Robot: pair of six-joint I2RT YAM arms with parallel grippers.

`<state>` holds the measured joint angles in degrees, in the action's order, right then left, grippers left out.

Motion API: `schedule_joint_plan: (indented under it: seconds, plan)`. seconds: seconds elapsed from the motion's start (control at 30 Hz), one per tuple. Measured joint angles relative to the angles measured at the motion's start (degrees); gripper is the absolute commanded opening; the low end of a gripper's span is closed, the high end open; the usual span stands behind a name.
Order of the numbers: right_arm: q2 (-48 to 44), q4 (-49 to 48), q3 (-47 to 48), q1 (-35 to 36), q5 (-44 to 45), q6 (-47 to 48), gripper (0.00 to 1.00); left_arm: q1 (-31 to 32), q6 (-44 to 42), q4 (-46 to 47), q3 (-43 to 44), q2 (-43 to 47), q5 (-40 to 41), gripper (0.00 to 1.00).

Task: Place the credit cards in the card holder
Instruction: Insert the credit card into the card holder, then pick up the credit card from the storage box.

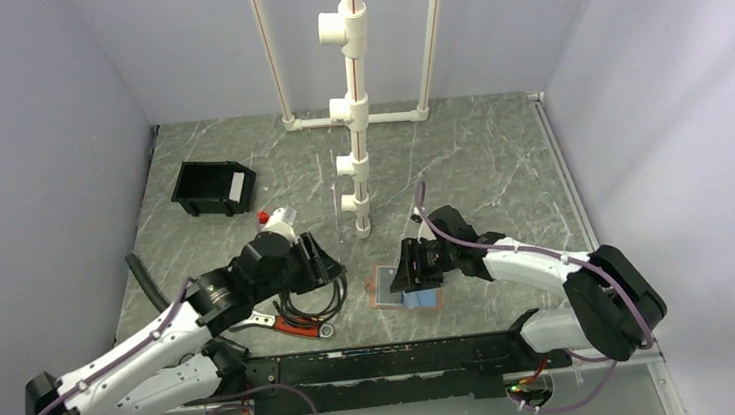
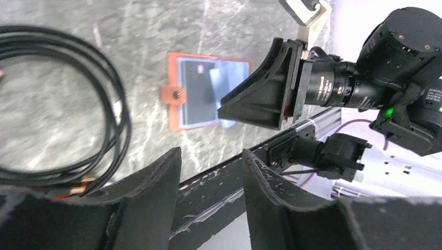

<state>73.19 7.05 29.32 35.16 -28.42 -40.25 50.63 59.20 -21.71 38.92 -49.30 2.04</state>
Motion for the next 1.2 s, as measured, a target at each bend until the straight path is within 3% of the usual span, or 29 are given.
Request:
schedule_joint_plan:
  seconds: [0.17, 0.33, 0.43, 0.5, 0.6, 0.77, 1.0, 1.2]
  plan:
    - [1.2, 2.1, 0.8, 0.2, 4.5, 0.3, 0.49, -2.3, -1.4, -11.4, 1.5, 5.6, 1.9, 0.62]
    - [-1.3, 9.0, 2.4, 0.2, 13.0, 1.2, 0.56, -7.8, -4.7, -19.4, 6.3, 5.5, 2.8, 0.70]
    - [-2.8, 13.7, 3.6, 0.2, 18.3, 2.7, 0.62, -16.3, -9.4, -23.1, 11.4, 2.4, 1.7, 0.72]
    - [-3.3, 15.3, 4.2, 0.2, 19.6, 3.9, 0.69, -23.6, -13.5, -24.1, 14.9, -0.8, -0.6, 0.86]
    - [-5.2, 15.9, 4.3, 0.2, 19.2, 5.7, 0.75, -36.6, -20.2, -24.2, 20.2, -7.4, -4.0, 0.99]
    - [-8.4, 14.5, 4.3, 0.2, 16.3, 9.2, 0.80, -51.8, -29.0, -23.0, 29.7, -20.9, -7.3, 0.99]
    - [-8.3, 14.0, 4.5, 0.2, 13.1, 13.3, 0.81, -55.3, -37.5, -20.1, 49.5, -46.5, -8.2, 0.97]
    - [-8.3, 13.9, 4.5, 0.0, 11.2, 14.8, 0.82, -58.2, -42.5, -18.8, 56.4, -59.4, -10.5, 0.97]
